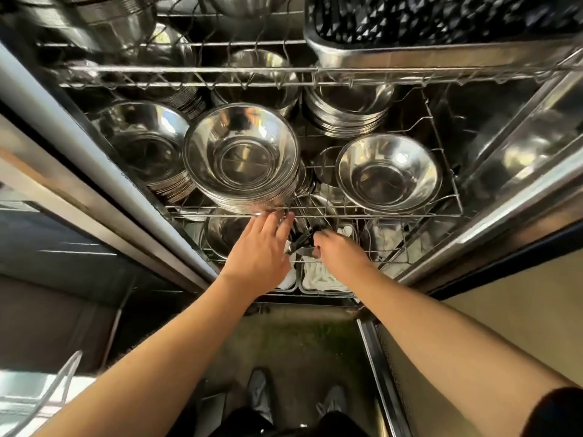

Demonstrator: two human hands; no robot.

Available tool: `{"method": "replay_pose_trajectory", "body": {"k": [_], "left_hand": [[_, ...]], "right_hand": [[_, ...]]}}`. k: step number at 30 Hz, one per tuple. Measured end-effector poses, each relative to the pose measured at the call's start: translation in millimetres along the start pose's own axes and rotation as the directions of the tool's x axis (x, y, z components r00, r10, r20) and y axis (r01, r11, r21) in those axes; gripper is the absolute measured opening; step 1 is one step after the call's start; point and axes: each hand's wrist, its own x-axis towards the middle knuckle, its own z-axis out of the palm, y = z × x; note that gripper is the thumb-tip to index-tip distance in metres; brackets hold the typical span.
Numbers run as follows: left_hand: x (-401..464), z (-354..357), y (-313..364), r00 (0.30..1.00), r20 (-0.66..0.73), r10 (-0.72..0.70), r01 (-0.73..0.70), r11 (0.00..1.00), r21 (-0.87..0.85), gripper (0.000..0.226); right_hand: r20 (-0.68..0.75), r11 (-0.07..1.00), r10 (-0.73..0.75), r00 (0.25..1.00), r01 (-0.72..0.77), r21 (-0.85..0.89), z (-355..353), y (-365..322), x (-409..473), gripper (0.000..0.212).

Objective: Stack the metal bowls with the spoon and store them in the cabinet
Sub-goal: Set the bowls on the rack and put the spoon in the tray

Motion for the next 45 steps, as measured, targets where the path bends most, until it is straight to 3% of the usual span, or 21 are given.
{"method": "replay_pose_trajectory", "body": {"k": [8,24,30,35,39,45], "left_hand": [[0.7,-2.6,0.6,0.999,-0.030,0.010,-0.011,0.999,-0.032,0.078],[0.2,-6.0,1.0,0.999,-0.038,0.012,-0.014,0.998,-0.054,0.078],[-0.3,-11.5,4.9,0.999,-0.029,-0.014,0.012,0.998,-0.066,0.078],[10.4,-25.7,10.2,0.996,0.018,-0.089,0.091,0.979,-0.185,0.063],[21.2,-40.5,17.4,0.989,0.069,-0.128,0.140,0.969,-0.202,0.053],[43.4,-63.0,30.7,0.998,0.027,-0.056,0.060,0.982,-0.178,0.048]], "right_hand": [[0.105,0.981,0.051,0.993,-0.031,-0.190,22.8,7.3,36.7,0.022],[0.300,0.972,0.044,0.953,0.029,-0.234,29.9,4.5,54.4,0.025],[0.224,0.988,0.032,0.974,0.004,-0.156,13.6,-4.3,31.0,0.029],[0.133,0.996,0.023,0.991,-0.012,-0.083,-17.5,-11.6,2.5,0.032],[-0.053,0.998,-0.030,0.998,0.026,-0.063,-55.0,-8.2,-29.2,0.029],[-0.224,0.997,-0.053,0.973,0.040,-0.061,-108.6,1.9,-66.0,0.024]]}}
